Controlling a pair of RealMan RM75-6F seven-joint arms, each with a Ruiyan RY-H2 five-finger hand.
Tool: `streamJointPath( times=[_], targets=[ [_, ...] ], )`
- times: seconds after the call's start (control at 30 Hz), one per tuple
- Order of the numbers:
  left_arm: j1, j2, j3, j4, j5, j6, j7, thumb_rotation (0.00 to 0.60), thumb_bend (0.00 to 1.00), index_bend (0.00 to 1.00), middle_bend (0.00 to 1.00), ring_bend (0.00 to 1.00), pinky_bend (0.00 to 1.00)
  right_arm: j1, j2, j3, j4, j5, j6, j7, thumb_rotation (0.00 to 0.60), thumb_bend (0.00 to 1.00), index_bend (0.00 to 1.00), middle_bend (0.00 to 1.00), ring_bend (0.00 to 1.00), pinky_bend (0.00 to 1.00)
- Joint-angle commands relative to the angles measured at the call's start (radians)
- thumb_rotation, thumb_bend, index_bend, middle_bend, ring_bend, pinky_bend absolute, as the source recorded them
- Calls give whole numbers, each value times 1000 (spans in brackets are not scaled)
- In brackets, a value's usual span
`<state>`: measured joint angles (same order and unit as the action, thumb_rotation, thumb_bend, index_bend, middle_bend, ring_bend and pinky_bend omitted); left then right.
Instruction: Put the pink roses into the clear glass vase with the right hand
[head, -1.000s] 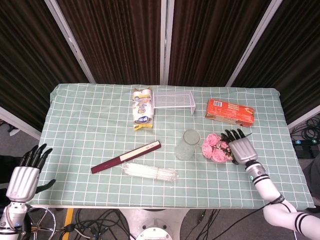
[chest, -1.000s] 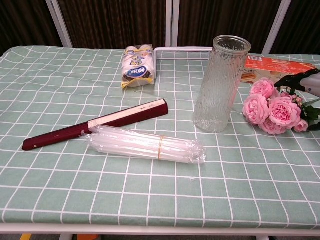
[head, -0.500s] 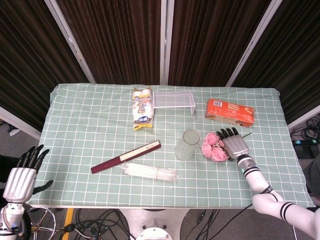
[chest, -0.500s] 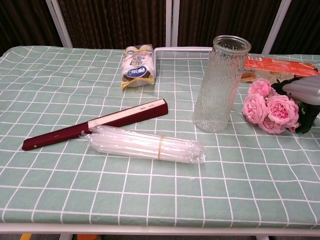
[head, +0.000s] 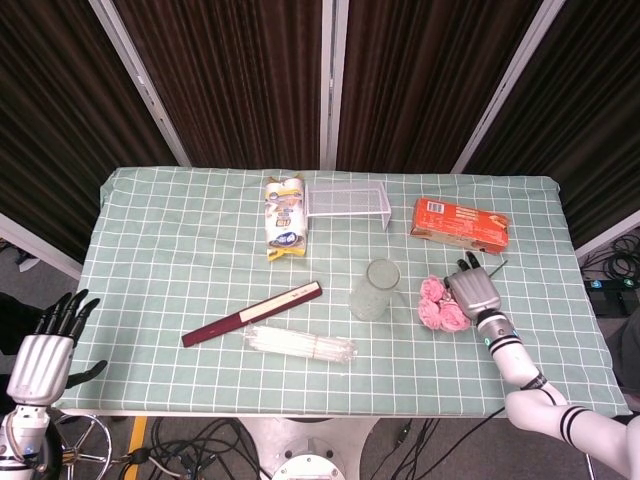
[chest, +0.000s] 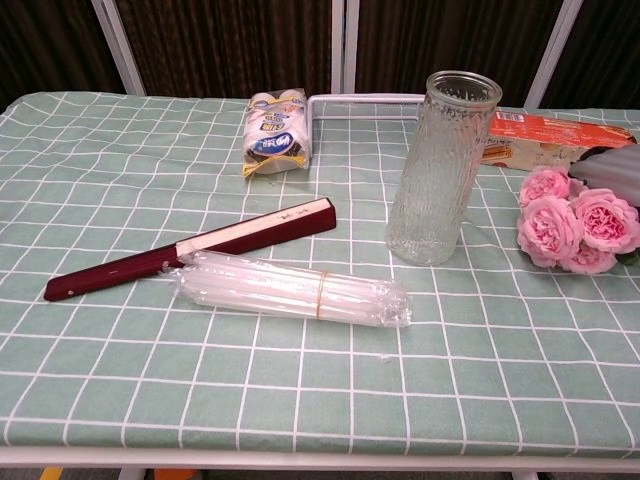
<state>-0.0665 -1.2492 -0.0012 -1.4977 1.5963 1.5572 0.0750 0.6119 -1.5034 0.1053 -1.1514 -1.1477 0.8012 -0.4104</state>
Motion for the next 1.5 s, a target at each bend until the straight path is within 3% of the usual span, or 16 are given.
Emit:
streamJointPath(
  times=[0.03, 0.27, 0.5, 0.73, 0.83, 1.1, 1.27, 1.5],
  targets=[
    [0, 0, 0, -1, -1, -2, 0, 600, 0, 114, 25, 5, 146, -4, 11, 1, -12, -4, 16, 8, 600, 113, 701, 567, 203, 0],
    [-1, 4, 3, -9, -4, -9, 0, 600, 0, 114, 25, 5, 147, -25, 108, 29, -110, -31, 96, 63, 600, 121, 715, 584, 208, 0],
    [-4, 1, 3, -11, -4, -17, 6, 600, 0, 114, 25, 5, 146, -67, 304, 87, -336, -27, 183, 146, 600, 125, 718, 590, 244, 0],
    [-3, 2, 5, -23, 4, -11, 17, 600, 0, 114, 25, 5, 146, -95, 460, 160, -551, -62, 177, 452, 600, 124, 718, 592, 270, 20],
    [-2, 5, 6, -27, 3, -11, 19, 600, 0, 114, 25, 5, 146, -104, 486, 173, -585, -118, 202, 534, 600, 124, 716, 592, 272, 45],
    [-3, 9, 5, -35, 5, -11, 17, 600, 0, 114, 25, 5, 146, -128, 537, 197, -734, -255, 339, 599, 600, 124, 716, 591, 272, 87],
    [-3, 8, 5, -36, 7, -9, 15, 600, 0, 114, 25, 5, 146, -138, 552, 211, -834, -297, 370, 817, 600, 130, 716, 590, 272, 120],
    [-1, 13, 4, -35, 1, -9, 1, 600, 0, 114, 25, 5, 146, -153, 547, 213, -886, -303, 400, 1025, 600, 138, 716, 590, 273, 121]
  ],
)
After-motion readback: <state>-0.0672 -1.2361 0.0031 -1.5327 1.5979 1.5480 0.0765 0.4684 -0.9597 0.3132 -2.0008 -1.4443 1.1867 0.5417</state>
